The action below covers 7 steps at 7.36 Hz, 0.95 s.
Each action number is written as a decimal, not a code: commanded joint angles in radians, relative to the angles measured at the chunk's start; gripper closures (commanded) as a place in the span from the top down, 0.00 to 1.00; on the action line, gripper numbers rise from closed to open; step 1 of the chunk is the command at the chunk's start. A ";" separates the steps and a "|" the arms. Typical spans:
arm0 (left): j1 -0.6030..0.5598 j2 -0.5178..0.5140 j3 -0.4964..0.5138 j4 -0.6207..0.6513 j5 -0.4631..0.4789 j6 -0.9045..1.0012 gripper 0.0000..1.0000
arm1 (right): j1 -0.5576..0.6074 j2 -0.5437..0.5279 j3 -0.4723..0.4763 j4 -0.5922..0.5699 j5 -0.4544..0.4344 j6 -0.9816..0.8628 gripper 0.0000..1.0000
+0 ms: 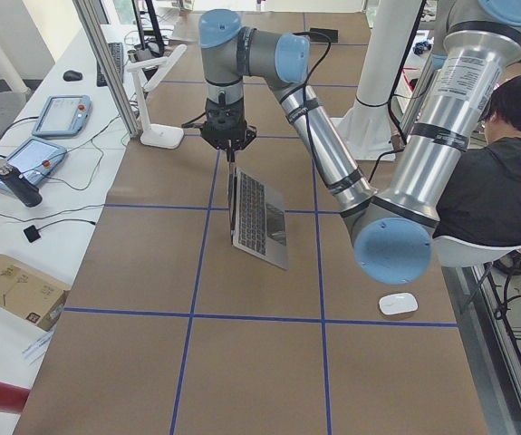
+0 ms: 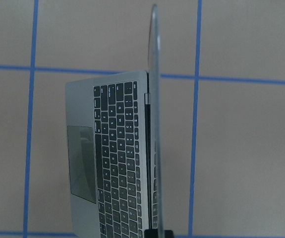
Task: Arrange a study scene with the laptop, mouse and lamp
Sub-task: 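Lower the laptop with the left gripper onto the table near the lamp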
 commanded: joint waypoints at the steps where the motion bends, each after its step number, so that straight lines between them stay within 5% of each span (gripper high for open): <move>1: 0.167 -0.141 0.011 0.056 -0.001 -0.098 0.00 | 0.001 -0.013 -0.002 0.000 -0.001 -0.001 1.00; 7: 0.330 -0.343 0.189 0.042 -0.005 -0.247 0.00 | 0.001 -0.013 -0.001 -0.002 0.003 0.001 1.00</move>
